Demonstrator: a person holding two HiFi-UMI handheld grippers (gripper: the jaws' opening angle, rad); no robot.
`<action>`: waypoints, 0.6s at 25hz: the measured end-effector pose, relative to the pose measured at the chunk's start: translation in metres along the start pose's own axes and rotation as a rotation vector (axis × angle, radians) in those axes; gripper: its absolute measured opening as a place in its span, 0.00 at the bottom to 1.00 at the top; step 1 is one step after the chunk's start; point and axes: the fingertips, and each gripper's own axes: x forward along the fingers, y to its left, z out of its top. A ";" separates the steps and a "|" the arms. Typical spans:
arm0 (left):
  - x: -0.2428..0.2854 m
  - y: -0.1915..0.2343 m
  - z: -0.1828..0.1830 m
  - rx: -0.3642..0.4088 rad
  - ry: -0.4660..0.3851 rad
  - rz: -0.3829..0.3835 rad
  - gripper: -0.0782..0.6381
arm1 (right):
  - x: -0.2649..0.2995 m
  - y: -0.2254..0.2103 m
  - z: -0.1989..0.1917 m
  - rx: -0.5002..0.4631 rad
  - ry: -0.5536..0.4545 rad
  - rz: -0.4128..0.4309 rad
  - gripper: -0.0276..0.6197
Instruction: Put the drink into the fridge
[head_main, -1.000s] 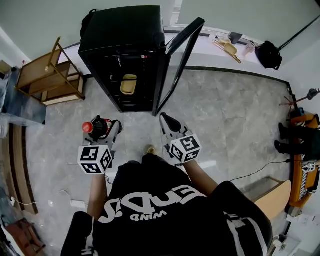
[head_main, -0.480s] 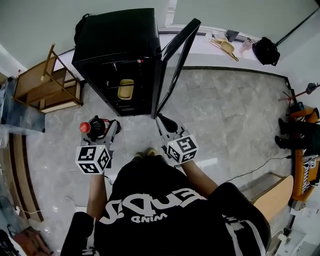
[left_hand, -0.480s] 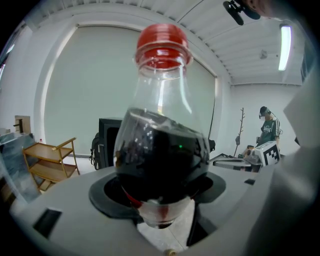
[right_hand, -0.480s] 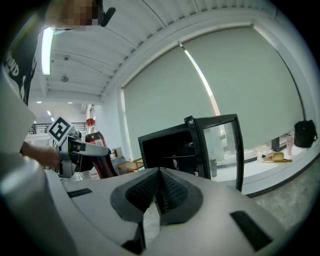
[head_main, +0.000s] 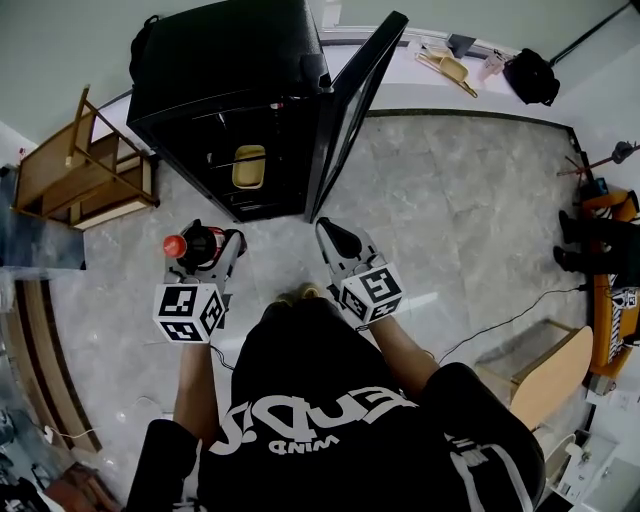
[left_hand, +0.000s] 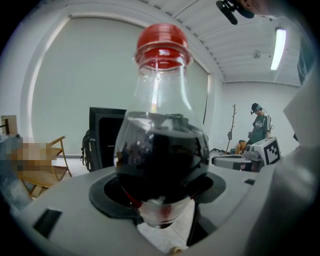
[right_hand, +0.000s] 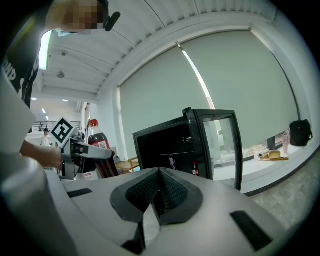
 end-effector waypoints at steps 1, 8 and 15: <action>0.002 0.002 -0.004 0.002 -0.001 -0.002 0.54 | 0.003 0.001 -0.004 0.003 0.000 0.000 0.08; 0.016 0.016 -0.038 0.008 -0.003 -0.014 0.54 | 0.022 0.004 -0.028 0.012 -0.022 -0.016 0.08; 0.032 0.029 -0.067 -0.008 0.015 -0.014 0.54 | 0.035 0.009 -0.051 0.001 0.002 -0.006 0.08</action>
